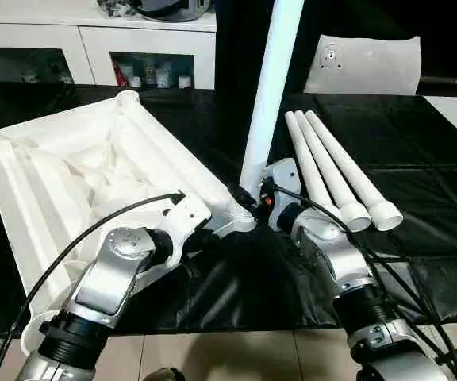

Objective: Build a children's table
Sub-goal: Insert table leg to table base

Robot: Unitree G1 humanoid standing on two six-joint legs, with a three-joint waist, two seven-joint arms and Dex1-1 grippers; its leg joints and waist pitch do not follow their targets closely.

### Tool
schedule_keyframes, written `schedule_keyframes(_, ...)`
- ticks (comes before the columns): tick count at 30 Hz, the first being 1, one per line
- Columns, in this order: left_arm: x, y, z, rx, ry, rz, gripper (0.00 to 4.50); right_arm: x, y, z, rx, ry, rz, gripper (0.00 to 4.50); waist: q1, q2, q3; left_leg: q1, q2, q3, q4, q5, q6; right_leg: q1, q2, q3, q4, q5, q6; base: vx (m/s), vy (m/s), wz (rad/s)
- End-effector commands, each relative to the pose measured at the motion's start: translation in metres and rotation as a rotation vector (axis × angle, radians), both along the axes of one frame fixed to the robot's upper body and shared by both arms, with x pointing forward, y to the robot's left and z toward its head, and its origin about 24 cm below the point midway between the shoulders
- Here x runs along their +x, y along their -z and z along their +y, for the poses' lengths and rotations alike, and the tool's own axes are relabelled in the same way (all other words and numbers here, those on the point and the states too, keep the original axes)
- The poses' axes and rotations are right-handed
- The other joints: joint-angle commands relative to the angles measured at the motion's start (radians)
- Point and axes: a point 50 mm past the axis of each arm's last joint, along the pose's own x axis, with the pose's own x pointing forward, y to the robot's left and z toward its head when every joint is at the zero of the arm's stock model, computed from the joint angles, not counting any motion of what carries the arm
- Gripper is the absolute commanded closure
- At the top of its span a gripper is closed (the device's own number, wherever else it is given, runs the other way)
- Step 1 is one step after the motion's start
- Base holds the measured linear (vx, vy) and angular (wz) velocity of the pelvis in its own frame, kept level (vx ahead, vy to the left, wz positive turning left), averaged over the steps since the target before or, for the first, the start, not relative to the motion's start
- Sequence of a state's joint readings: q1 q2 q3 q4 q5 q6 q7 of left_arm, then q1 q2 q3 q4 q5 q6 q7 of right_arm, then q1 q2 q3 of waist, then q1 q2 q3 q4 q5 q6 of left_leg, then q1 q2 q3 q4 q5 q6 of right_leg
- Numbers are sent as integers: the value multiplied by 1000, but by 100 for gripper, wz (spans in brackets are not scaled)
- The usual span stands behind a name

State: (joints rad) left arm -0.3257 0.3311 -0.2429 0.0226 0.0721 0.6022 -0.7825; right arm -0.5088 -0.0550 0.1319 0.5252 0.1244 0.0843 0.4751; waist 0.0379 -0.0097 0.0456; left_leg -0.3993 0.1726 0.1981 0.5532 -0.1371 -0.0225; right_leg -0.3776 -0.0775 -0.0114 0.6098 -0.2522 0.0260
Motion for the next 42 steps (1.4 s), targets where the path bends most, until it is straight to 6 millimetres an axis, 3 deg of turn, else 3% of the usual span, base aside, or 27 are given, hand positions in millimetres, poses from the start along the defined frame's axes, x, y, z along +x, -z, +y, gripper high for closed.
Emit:
schedule_keyframes(1,3,-3,-3,2,33,-24,450,-11,40,-14,-48,67,189,203,1,7,-29,46,56,-48,-82,-593,-102,-28,-61,34,-114,-440,-102,0,0,0)
schedule_keyframes(4,7,-7,-1,-3,63,-68,450,-10,38,-16,-17,80,180,185,6,12,-32,51,56,-46,-80,-600,-102,-33,-62,35,-118,-431,-103,0,0,0)
schedule_keyframes(6,7,-7,-1,-3,63,-68,450,-10,38,-16,-17,80,180,155,7,9,-35,43,57,-45,-82,-566,-99,-24,-59,34,-108,-376,-112,0,0,0)
schedule_keyframes(7,8,-7,0,2,73,-80,450,-10,36,-17,-11,83,156,145,11,15,-36,46,58,-42,-82,-559,-101,-27,-57,34,-109,-355,-116,0,0,0)
schedule_keyframes(12,12,-6,5,18,100,-96,450,-16,32,-24,43,74,139,95,25,19,-44,41,58,-34,-79,-476,-82,-12,-53,34,-97,-231,-135,0,0,0)
schedule_keyframes(14,14,-6,6,25,104,-95,450,-19,29,-26,57,66,121,79,27,22,-47,41,57,-33,-75,-455,-75,-10,-55,34,-94,-221,-147,0,0,0)
schedule_keyframes(18,19,-4,11,38,119,-99,450,-28,20,-35,83,37,77,51,35,23,-56,29,54,-29,-68,-324,-45,9,-50,30,-80,-72,-155,0,0,0)
schedule_keyframes(20,20,-4,11,39,124,-100,450,-30,18,-37,86,27,69,30,34,22,-57,26,52,-26,-62,-266,-19,11,-49,26,-72,15,-176,0,0,0)
schedule_keyframes(24,22,-4,14,41,159,-98,450,-40,9,-45,93,-35,49,3,38,23,-55,29,56,-27,-63,-293,-13,12,-51,26,-75,-44,-177,0,0,0)
schedule_keyframes(25,23,-3,16,38,187,-95,450,-43,6,-51,66,-60,30,3,37,18,-53,31,56,-25,-63,-307,-17,10,-50,26,-80,-75,-179,0,0,0)
schedule_keyframes(28,22,-3,18,30,257,-86,450,-46,0,-60,12,-113,4,3,42,16,-53,32,56,-26,-62,-315,-21,11,-54,27,-81,-112,-174,0,0,0)
schedule_keyframes(30,21,-2,19,33,292,-78,450,-47,-2,-63,-7,-139,0,3,43,17,-53,32,56,-24,-60,-305,-19,9,-55,29,-79,-107,-178,0,0,0)
schedule_keyframes(31,20,-2,20,39,324,-72,450,-47,-5,-66,-23,-161,-2,3,45,9,-54,31,55,-24,-58,-295,-11,12,-56,27,-78,-112,-180,0,0,0)
schedule_keyframes(37,13,0,24,79,507,-9,450,-45,-9,-68,-91,-305,11,3,54,13,-58,34,58,-22,-53,-246,6,11,-55,24,-65,-33,-207,0,0,0)
schedule_keyframes(42,10,0,25,84,626,47,450,-45,-9,-67,-152,-434,25,3,62,8,-59,34,58,-20,-47,-233,18,15,-57,22,-60,-8,-227,0,0,0)
